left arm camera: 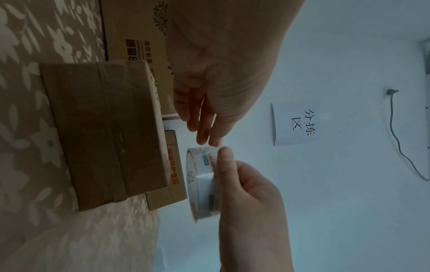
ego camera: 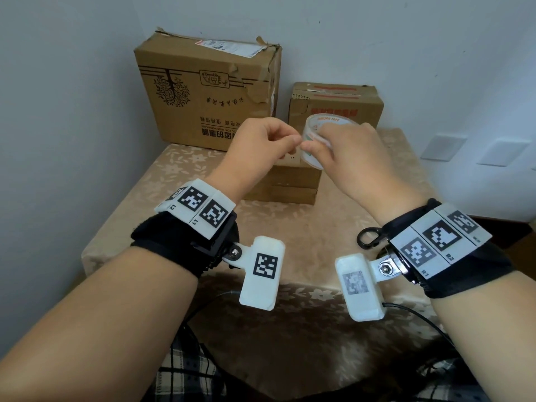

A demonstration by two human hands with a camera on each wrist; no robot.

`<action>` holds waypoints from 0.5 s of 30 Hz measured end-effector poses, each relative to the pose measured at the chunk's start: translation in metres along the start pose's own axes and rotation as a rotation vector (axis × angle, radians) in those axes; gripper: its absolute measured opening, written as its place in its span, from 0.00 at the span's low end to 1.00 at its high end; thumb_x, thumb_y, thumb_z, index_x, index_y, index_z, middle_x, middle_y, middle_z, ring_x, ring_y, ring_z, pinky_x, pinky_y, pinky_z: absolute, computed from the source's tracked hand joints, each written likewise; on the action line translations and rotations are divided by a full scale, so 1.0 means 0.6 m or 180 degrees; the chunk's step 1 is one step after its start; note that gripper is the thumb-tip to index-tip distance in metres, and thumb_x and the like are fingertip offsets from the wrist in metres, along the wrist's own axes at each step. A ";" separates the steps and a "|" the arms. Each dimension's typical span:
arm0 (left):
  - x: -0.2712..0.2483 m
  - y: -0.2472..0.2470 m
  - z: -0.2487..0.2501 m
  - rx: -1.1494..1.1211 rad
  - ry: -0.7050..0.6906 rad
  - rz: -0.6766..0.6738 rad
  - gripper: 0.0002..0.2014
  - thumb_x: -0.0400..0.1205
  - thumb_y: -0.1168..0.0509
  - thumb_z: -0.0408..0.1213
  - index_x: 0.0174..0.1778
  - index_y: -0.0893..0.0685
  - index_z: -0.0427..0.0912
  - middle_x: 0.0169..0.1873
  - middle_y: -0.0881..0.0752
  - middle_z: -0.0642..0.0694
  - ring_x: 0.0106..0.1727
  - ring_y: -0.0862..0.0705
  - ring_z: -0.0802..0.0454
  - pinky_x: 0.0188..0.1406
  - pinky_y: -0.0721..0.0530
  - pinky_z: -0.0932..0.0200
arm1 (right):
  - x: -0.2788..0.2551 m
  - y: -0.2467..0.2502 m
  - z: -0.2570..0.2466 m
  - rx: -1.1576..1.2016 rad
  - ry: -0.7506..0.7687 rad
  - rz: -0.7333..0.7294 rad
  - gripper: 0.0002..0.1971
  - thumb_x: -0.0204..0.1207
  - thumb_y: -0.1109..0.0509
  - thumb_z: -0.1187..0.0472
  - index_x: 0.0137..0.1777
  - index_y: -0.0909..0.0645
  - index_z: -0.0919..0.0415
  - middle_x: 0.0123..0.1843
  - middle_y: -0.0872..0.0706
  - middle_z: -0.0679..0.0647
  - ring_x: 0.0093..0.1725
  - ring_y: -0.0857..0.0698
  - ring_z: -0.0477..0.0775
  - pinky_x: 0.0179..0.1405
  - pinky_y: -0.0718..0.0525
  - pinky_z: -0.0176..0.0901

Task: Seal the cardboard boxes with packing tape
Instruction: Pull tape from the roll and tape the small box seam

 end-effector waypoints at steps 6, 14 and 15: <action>0.006 0.004 0.013 0.0172 -0.0071 0.0050 0.05 0.81 0.31 0.37 0.43 0.11 0.43 0.34 0.12 0.52 0.37 0.17 0.62 0.47 0.15 0.61 | 0.001 0.019 0.021 0.0708 -0.0258 0.0032 0.25 0.80 0.39 0.40 0.72 0.28 0.54 0.59 0.14 0.55 0.56 0.15 0.58 0.44 0.23 0.43; 0.021 0.000 0.028 0.0207 -0.0105 0.0115 0.04 0.80 0.31 0.34 0.41 0.12 0.43 0.31 0.12 0.52 0.32 0.17 0.61 0.42 0.15 0.63 | 0.014 0.001 0.089 0.0901 -0.0756 -0.0314 0.16 0.74 0.35 0.34 0.48 0.15 0.44 0.49 0.13 0.44 0.54 0.18 0.50 0.51 0.18 0.53; 0.023 -0.004 0.027 0.0258 -0.0100 0.0101 0.04 0.80 0.31 0.34 0.40 0.12 0.43 0.31 0.13 0.52 0.33 0.17 0.61 0.43 0.16 0.63 | 0.013 -0.004 0.093 0.1081 -0.0772 -0.0371 0.14 0.75 0.34 0.37 0.47 0.15 0.44 0.48 0.13 0.42 0.53 0.18 0.46 0.50 0.19 0.47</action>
Point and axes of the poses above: each hand's wrist, its own x-axis towards the middle knuckle, its own y-axis out of the back of the hand, z = x × y, the point moved 9 cm from there along x, towards the middle knuckle
